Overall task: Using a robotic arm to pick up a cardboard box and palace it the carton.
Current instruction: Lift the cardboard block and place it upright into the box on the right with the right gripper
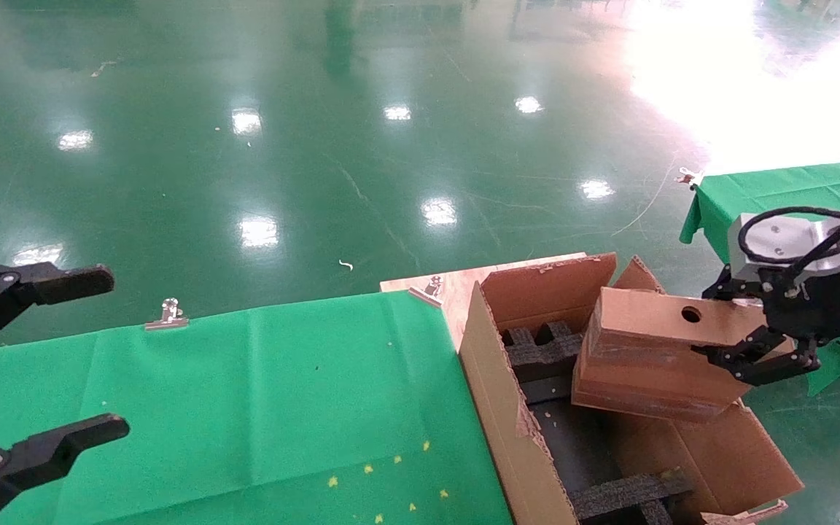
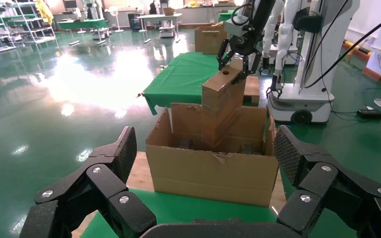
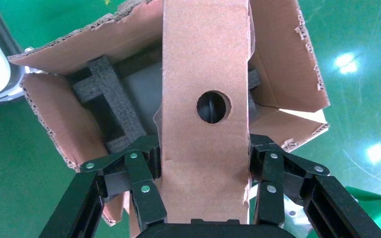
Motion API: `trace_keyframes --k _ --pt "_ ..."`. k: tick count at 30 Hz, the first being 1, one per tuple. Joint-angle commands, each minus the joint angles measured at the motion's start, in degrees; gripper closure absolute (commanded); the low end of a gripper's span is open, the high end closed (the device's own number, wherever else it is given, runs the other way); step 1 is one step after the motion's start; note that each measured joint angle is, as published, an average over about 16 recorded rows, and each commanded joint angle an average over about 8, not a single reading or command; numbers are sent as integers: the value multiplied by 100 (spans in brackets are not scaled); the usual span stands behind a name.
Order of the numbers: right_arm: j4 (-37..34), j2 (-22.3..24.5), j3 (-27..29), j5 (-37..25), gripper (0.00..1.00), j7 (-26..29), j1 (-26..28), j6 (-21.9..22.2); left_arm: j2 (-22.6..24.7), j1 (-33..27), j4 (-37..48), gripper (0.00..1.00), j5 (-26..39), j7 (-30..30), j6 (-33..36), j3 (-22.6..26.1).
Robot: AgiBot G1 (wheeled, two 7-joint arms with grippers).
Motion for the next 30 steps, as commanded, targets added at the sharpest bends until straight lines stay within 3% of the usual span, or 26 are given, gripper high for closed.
trace_keyframes --k 1,5,8,16,22,30 --pt "61 20 -48 17 100 -9 18 -3 0 0 0 0 0 0 -1 0" --pt "18 17 -45 40 100 178 -57 139 0 0 0 0 0 0 -1 0" --pt "90 82 -100 39 100 671 -185 450 0 0 0 0 0 0 -1 0" --pt "1022 645 -303 -412 100 2988 -536 1597 0 0 1 0 0 0 -1 0" --pt "1523 955 -429 -847 100 4389 -674 2111 0 0 1 0 0 0 -1 0" --pt "1630 1080 -481 -890 100 5019 -780 2374 -1 1 1 0 -4 1 -2 0"
